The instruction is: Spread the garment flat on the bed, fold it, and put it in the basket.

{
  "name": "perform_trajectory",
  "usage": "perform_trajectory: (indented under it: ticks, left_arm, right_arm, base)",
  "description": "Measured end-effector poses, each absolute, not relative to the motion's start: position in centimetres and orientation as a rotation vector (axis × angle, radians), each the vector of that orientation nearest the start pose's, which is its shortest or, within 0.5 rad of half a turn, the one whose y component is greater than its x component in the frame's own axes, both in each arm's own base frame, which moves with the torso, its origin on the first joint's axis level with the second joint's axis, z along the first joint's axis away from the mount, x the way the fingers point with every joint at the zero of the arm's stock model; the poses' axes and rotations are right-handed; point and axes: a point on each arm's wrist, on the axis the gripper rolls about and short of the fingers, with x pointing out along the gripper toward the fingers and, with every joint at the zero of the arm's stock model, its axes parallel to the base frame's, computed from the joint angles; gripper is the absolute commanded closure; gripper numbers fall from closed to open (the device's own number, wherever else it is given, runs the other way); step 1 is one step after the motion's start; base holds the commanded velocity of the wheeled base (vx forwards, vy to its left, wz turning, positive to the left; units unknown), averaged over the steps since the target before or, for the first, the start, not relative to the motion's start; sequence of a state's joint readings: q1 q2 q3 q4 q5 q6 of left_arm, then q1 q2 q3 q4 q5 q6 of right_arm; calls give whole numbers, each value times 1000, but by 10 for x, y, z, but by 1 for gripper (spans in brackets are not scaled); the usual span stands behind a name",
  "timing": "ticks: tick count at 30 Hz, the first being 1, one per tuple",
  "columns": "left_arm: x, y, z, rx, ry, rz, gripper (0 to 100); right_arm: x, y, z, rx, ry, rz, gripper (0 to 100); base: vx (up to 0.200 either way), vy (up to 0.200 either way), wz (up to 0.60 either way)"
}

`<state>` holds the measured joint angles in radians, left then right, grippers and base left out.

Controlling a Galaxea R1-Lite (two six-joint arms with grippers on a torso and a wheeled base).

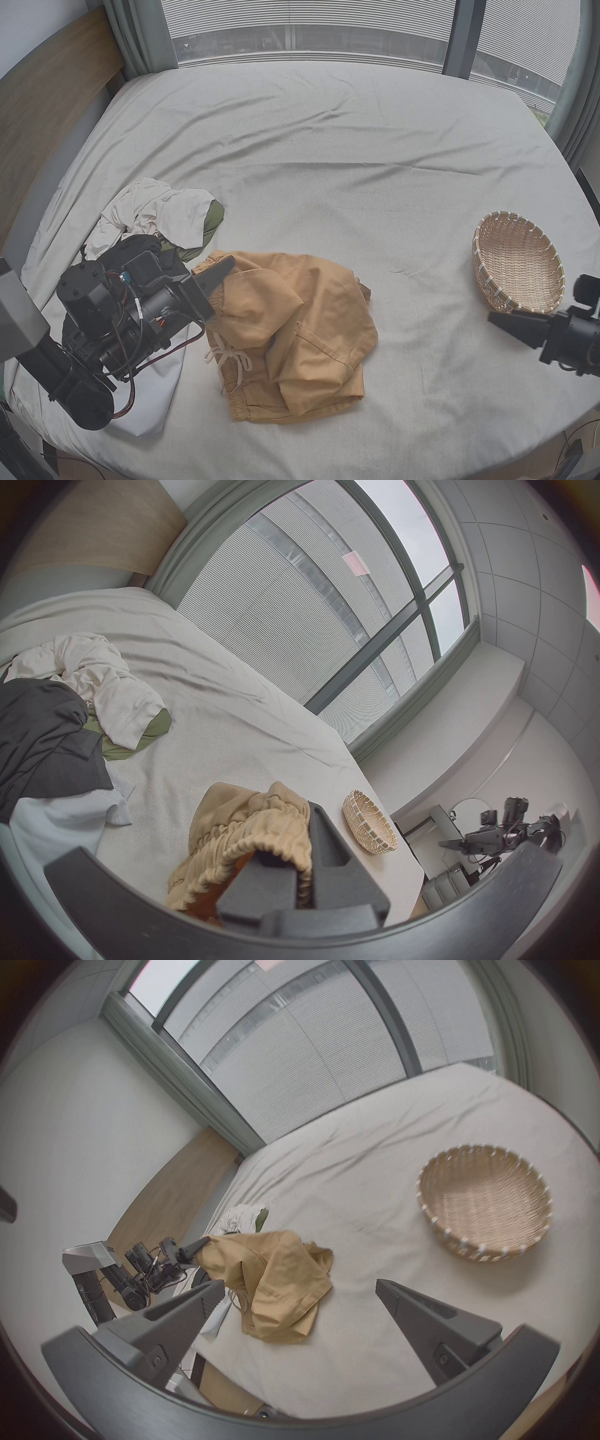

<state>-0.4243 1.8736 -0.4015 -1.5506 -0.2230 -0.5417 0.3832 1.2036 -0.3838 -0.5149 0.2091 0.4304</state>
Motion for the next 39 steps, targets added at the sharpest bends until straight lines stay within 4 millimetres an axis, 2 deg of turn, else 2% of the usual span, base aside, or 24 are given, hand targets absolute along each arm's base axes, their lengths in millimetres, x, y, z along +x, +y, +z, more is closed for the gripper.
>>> perform_trajectory:
  ticks: [7, 14, 20, 33, 39]
  left_arm:
    - [256, -121, 128, -526, 96, -652, 100]
    - [258, -119, 129, -525, 90, -644, 100]
    - [260, -116, 130, -525, 80, -636, 100]
    - [266, -120, 141, -528, 30, -653, 100]
    - [269, -116, 141, -527, 24, -637, 100]
  right_arm:
    - [182, 98, 144, 405, 563, 571, 0]
    - [200, 124, 111, 386, 717, 586, 0]
    - [212, 140, 91, 374, 756, 598, 0]
    - [225, 166, 63, 460, 784, 616, 0]
    - [230, 172, 45, 455, 829, 598, 0]
  base:
    - [0, 0, 0]
    - [0, 0, 0]
    - [0, 0, 0]
    - [0, 0, 0]
    - [0, 0, 0]
